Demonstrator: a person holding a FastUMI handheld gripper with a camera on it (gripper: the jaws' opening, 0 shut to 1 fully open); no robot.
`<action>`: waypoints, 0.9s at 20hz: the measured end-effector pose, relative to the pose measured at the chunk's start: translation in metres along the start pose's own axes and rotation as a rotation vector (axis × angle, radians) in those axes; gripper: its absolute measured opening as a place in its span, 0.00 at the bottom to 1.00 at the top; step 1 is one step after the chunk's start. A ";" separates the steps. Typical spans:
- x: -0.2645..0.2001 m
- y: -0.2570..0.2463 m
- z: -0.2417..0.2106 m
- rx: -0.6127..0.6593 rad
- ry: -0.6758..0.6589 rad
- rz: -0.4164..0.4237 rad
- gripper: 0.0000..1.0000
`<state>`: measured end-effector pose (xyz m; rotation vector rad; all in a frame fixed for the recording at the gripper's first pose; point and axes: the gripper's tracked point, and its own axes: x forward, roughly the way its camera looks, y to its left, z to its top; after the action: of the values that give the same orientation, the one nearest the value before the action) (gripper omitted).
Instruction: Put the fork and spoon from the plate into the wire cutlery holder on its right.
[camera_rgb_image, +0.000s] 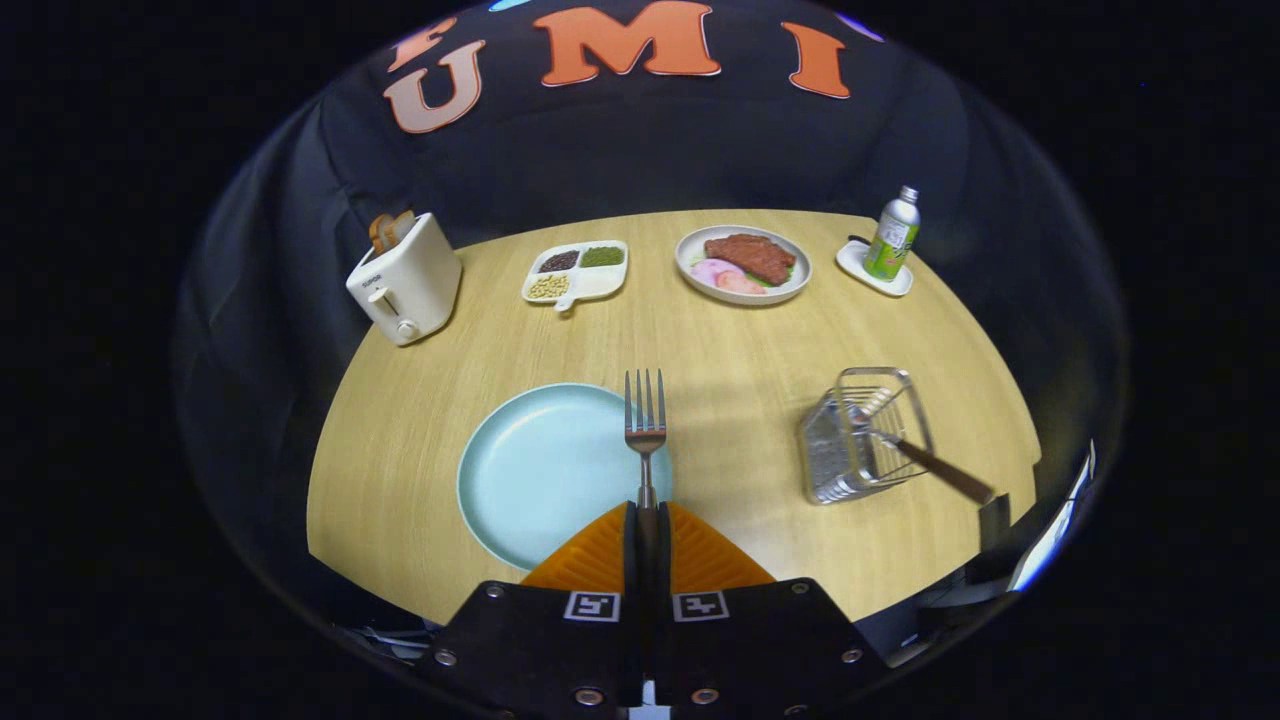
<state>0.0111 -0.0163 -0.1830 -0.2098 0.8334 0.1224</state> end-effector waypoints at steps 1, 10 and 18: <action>-0.005 -0.016 0.004 -0.008 0.010 -0.020 0.05; -0.021 -0.105 0.004 -0.070 0.201 -0.099 0.05; 0.003 -0.119 -0.007 -0.085 0.392 -0.099 0.05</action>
<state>0.0307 -0.1337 -0.1740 -0.3612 1.2070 0.0232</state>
